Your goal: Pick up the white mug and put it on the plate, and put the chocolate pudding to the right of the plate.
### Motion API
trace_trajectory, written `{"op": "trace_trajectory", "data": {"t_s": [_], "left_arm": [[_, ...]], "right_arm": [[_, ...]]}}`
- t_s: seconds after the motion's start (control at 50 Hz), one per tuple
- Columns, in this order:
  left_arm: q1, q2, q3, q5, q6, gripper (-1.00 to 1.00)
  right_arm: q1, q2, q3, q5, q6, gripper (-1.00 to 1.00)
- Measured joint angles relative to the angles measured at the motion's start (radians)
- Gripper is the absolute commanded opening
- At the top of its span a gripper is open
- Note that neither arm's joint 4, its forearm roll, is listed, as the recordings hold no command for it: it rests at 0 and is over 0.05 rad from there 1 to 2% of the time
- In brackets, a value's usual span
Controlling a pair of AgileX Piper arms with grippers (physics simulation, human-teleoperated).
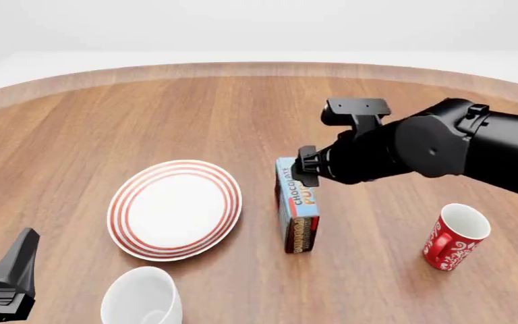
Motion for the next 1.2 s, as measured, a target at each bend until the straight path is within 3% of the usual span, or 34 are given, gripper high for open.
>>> {"op": "trace_trajectory", "data": {"t_s": [0.62, 1.2], "left_arm": [[0.000, 0.000, 0.000, 0.000, 0.000, 1.00], [0.000, 0.000, 0.000, 0.000, 0.000, 1.00]], "right_arm": [[0.020, -0.181, 0.179, -0.075, -0.066, 1.00], [0.073, -0.297, 0.375, -0.230, -0.208, 1.00]]}}
